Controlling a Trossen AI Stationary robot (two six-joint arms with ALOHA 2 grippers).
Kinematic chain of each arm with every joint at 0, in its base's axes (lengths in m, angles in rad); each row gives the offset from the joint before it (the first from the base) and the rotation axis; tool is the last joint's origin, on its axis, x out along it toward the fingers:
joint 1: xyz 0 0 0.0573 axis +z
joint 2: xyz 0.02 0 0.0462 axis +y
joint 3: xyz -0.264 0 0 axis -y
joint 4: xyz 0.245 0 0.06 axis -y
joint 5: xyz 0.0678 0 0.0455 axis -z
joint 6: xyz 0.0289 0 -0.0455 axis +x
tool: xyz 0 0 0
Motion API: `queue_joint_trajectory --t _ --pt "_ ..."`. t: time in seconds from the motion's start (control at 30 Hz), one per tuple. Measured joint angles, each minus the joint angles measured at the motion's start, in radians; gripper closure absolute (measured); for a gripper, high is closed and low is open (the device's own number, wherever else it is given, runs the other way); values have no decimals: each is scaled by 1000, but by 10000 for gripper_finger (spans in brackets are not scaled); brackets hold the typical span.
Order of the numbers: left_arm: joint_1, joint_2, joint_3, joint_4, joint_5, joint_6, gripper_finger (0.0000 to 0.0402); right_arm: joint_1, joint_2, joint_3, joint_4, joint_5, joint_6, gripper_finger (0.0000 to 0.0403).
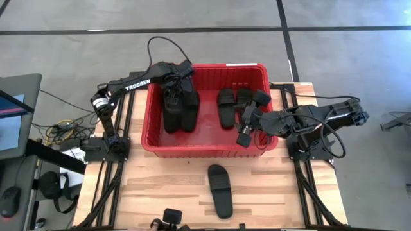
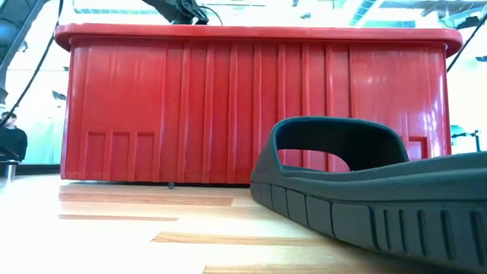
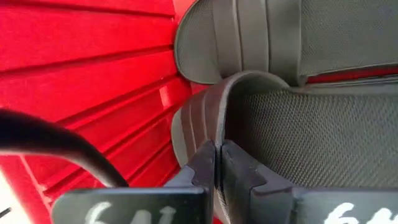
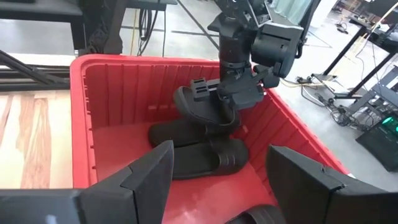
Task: Pick and place slides into bin
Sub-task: Put the black slides into the red bin
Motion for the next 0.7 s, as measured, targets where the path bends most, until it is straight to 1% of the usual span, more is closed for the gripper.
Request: queue_joint_trajectory --t 0.27,0.43,0.7 --pt "44 0 0 1 70 12 401 -3 0 0 1 0 18 163" --pt "75 0 -2 2 133 9 401 -3 0 0 1 0 26 163" --pt "86 0 -65 8 167 8 401 -3 0 0 17 0 30 163"
